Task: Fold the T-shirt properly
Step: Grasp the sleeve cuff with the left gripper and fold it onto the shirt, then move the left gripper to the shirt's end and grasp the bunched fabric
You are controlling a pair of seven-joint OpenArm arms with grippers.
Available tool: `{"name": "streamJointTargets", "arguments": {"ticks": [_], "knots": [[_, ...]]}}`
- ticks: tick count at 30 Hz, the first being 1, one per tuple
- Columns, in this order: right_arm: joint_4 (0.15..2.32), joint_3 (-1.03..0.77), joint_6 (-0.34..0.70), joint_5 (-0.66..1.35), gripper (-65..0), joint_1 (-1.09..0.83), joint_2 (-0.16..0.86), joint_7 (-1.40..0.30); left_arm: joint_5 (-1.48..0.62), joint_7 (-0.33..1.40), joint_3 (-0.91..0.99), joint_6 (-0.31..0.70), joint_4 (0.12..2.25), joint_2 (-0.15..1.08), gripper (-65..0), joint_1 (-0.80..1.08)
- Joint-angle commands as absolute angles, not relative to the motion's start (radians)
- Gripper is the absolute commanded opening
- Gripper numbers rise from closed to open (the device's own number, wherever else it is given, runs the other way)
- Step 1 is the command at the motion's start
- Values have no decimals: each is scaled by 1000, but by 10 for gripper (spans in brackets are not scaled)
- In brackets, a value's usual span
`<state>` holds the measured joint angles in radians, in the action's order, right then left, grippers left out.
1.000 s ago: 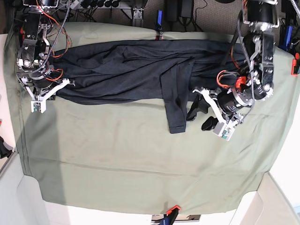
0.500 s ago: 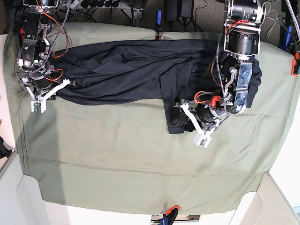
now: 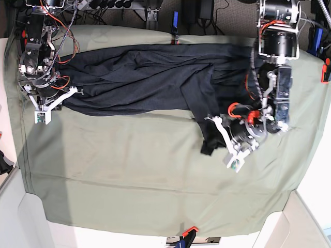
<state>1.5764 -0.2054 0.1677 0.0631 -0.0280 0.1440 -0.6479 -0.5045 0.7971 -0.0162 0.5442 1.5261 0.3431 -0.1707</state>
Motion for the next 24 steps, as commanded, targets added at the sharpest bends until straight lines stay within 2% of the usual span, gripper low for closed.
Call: {"name": "streamJointTargets", "arguments": {"ticks": [1,8,14,15,16,19,20,24], "knots": [[1589,-209,169,68,-650,-20,152,-648,-534,806,-4,550,1579,371,-650,-171],[1589,-209,169,68,-650,-20,152,-642,-558,839,105,550,1777,497,-650,39],[1589,-209,184,68,-650,-20,152,-637,-564,838,339,561,1821,504,-650,238],[1589,-209,191,68,-650,-20,152,-636,-583,839,375,585,1821,504,-628,264],[1589,-209,191,69,-650,-20,152,-636,-614,840,403,601,1821,504,-566,287],[1589,-209,191,71,-650,-20,152,-633,-682,843,451,607,1821,504,-323,342],[1589,-209,191,72,-650,-20,152,-633,-685,843,458,606,1821,504,-277,353],[1589,-209,191,71,-650,-20,152,-633,-695,852,502,564,1821,504,-267,363]]}}
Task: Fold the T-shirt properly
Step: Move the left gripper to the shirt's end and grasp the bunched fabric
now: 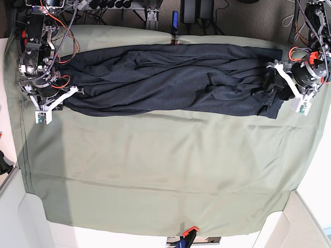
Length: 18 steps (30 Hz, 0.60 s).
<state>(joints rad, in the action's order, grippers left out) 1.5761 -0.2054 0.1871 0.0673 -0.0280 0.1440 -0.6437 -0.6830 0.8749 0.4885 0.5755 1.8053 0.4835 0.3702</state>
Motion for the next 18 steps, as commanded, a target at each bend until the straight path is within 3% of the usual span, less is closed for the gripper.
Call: {"name": "streamJointTargets", "arguments": {"ticks": [1,6,10,15,18], "knots": [[1589,-209,191,71,-650,-20,152,-633,-696,840,527,559,1821,504,-267,363],[1589,-209,194,71,-650,-20,152,-633,-791,805,665,536,1785,505,-267,363],[1589,-209,219,72,-650,-20,152,-633,-822,805,675,587,1647,516,-267,363],[1589,-209,218,71,-650,-20,152,-633,-1072,882,675,698,1427,536,-267,351],[1589,-209,218,72,-650,-22,152,-633,-1232,949,675,698,1341,531,-267,329]]}}
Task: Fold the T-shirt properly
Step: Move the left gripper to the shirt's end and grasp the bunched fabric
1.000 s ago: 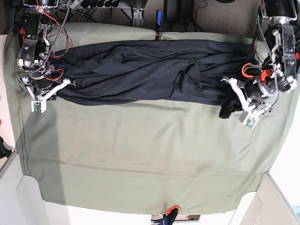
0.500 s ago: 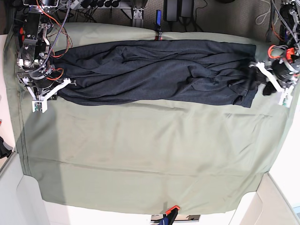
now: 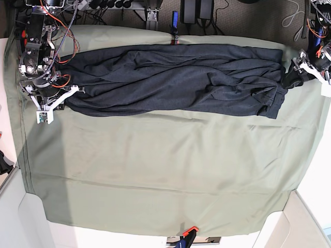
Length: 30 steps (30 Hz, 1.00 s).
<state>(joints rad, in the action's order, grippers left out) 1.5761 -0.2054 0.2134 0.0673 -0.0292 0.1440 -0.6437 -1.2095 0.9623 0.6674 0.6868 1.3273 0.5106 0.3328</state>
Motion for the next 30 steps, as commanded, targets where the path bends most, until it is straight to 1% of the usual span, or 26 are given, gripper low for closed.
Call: {"name": "streamJointTargets", "arguments": {"ticks": [1,5,8,17,20,21,22,23,25,26,30], "knots": [[1589,-209,219,72,-650,-23,152,-633,-1265,960,675,698,1318,532,-267,322],[1589,-209,225,76,-650,-25,152,-641,-1321,973,663,698,1244,532,-254,284],[1589,-209,225,93,-650,-25,152,-641,-1320,968,614,698,1213,532,-254,262],[1589,-209,225,98,-650,-25,152,-659,-1318,965,420,698,1209,524,-254,247],[1589,-209,225,98,-650,-26,152,-659,-1278,957,376,698,1209,524,-257,247],[1589,-209,225,98,-650,-25,152,-659,-1253,949,364,698,1210,524,-273,247],[1589,-209,225,98,-650,-25,152,-658,-1231,942,353,698,1210,524,-318,247],[1589,-209,225,98,-650,-25,152,-656,-1216,941,345,698,1210,524,-401,247],[1589,-209,224,98,-650,-25,152,-655,-1203,939,340,698,1210,523,-599,247],[1589,-209,224,98,-650,-25,152,-655,-1203,939,340,698,1210,523,-650,247],[1589,-209,225,98,-650,-25,152,-652,-1190,934,360,698,1232,524,-650,247]]}}
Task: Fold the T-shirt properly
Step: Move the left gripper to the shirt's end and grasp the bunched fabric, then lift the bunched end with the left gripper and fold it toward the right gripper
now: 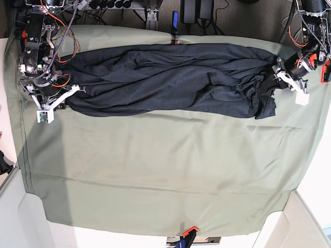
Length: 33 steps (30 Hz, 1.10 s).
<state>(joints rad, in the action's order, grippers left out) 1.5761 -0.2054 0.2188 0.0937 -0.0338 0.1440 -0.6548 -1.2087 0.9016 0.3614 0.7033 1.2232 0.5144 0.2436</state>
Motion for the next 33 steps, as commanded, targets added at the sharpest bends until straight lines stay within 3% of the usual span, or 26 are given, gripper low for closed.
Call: {"name": "streamJointTargets", "arguments": {"ticks": [1,7,17,23,27,33], "knots": [[1589,-209,225,98,-650,-25,152,-652,-1174,916,379,698,1247,524,-650,247],[1589,-209,225,97,-650,-25,152,-652,-997,807,544,698,1380,525,-650,246],[1589,-209,225,98,-650,-25,152,-644,-689,653,553,698,1423,591,-650,190],[1589,-209,224,97,-650,-25,152,-645,-707,680,553,698,1489,612,-650,183],[1589,-209,224,97,-650,-25,152,-644,-801,763,520,698,1694,581,-650,253],[1589,-209,224,98,-650,-25,152,-637,-739,767,326,675,1951,487,-650,307]]}}
